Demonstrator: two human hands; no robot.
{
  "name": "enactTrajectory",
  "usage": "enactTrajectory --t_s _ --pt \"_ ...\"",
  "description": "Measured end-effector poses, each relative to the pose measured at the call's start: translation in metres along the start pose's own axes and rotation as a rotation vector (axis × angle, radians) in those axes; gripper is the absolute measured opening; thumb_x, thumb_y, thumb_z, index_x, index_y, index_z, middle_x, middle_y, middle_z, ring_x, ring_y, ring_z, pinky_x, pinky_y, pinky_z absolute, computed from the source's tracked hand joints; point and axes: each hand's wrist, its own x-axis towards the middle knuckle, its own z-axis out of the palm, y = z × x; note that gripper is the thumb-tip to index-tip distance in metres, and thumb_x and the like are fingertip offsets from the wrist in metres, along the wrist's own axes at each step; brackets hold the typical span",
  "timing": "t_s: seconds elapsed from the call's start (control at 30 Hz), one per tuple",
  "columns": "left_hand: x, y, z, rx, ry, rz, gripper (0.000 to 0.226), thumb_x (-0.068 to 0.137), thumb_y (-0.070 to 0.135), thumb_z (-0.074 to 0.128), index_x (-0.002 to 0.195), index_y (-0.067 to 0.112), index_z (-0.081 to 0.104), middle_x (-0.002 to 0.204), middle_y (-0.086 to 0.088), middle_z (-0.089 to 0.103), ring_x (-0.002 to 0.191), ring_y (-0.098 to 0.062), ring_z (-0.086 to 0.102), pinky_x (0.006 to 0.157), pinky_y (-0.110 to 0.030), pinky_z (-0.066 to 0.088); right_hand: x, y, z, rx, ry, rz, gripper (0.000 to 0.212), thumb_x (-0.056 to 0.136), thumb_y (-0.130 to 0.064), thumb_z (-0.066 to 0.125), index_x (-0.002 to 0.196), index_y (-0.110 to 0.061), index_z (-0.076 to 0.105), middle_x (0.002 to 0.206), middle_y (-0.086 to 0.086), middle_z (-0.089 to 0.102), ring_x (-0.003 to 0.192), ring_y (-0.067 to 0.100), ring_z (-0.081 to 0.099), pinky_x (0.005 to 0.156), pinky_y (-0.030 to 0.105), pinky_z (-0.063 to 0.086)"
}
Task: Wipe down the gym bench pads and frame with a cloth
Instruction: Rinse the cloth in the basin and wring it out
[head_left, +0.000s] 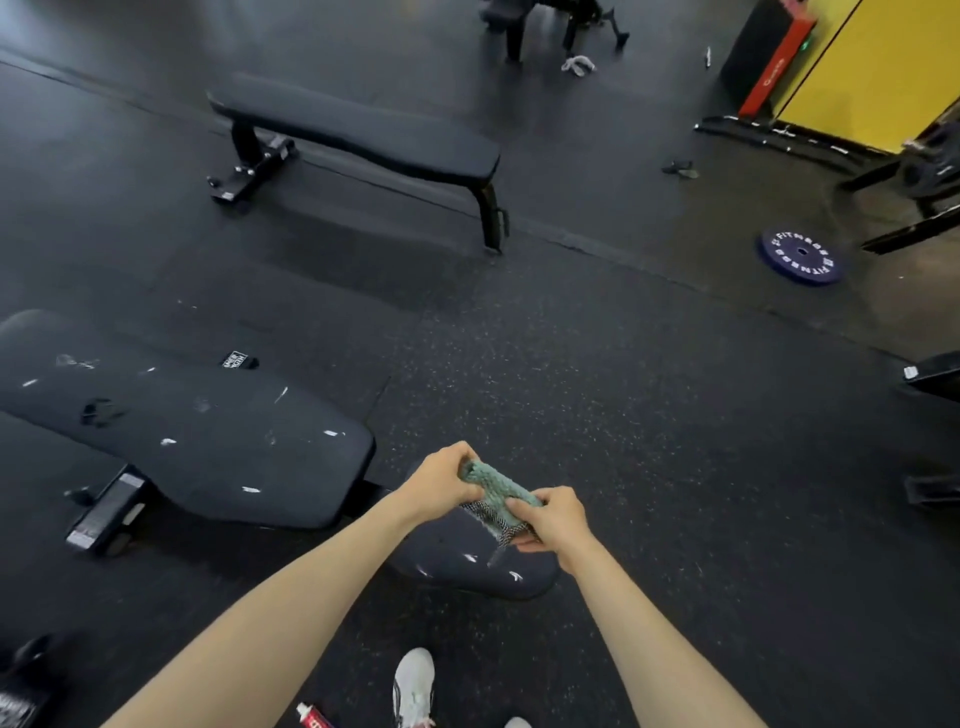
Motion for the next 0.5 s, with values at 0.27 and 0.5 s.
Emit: enactTrajectory --t_s 0.27,0.5 --pt "0.028 0.008 0.034 0.626 0.224 0.195 0.025 0.093 0.019 0.051 0.117 0.017 0.047 0.112 0.001 0.052 0.098 -0.021 0.055 0.078 -0.029 0.038 0.039 0.008 0.007 0.268 -0.031 0.180 0.024 0.086 -0.014 0.072 0.104 -0.001 0.064 0.090 0.015 0.073 0.066 0.021 0.072 0.052 0.029 0.055" --pt "0.049 -0.010 0.098 0.801 0.057 0.279 0.040 0.081 0.008 0.061 0.115 0.015 0.041 0.116 -0.004 0.044 0.104 -0.022 0.044 0.082 -0.030 0.034 0.082 0.051 0.002 0.450 -0.060 0.383 0.016 0.090 -0.003 0.062 0.105 0.003 0.062 0.079 0.018 0.070 0.060 0.022 0.069 0.056 0.033 0.058"
